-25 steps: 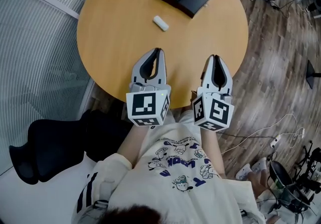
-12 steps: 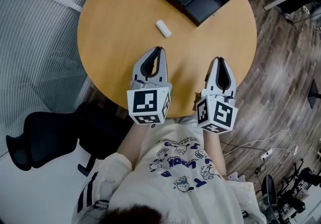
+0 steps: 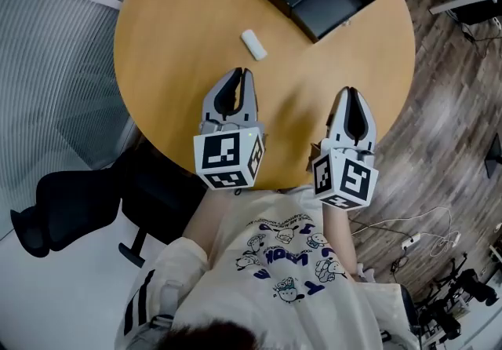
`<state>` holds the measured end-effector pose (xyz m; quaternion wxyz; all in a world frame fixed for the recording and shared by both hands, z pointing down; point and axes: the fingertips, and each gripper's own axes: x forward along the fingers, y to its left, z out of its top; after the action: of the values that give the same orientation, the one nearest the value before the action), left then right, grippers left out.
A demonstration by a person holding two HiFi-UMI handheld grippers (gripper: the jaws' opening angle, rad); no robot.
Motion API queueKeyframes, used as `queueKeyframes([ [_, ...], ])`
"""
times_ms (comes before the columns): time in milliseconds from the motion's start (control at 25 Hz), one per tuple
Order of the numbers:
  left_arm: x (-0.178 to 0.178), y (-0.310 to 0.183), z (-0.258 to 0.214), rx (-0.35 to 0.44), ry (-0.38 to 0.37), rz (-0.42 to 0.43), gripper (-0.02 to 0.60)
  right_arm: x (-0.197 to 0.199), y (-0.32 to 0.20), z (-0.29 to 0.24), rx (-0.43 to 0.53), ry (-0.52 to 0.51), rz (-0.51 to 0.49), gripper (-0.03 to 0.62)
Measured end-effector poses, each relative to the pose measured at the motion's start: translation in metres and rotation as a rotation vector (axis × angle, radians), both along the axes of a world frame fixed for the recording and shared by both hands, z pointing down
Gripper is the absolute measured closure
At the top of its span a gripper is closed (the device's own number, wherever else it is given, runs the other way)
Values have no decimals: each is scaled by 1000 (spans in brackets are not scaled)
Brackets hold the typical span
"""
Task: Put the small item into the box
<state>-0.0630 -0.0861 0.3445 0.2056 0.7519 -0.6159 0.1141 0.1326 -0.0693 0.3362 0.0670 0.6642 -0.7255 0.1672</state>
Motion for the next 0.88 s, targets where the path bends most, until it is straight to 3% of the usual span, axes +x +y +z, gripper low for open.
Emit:
queueKeyframes([
  [240, -5, -18, 27, -72, 47, -53, 557, 3, -19, 16, -32, 3, -17, 545],
  [560, -3, -42, 59, -131, 29, -85, 555, 9, -38, 37, -76, 11, -35, 545],
  [680, -4, -49, 72, -157, 38, -96, 500, 8, -42, 46, -93, 13, -41, 545],
  [880, -8, -59, 100, -216, 48, -121, 467, 5, -45, 60, -123, 16, -48, 545],
])
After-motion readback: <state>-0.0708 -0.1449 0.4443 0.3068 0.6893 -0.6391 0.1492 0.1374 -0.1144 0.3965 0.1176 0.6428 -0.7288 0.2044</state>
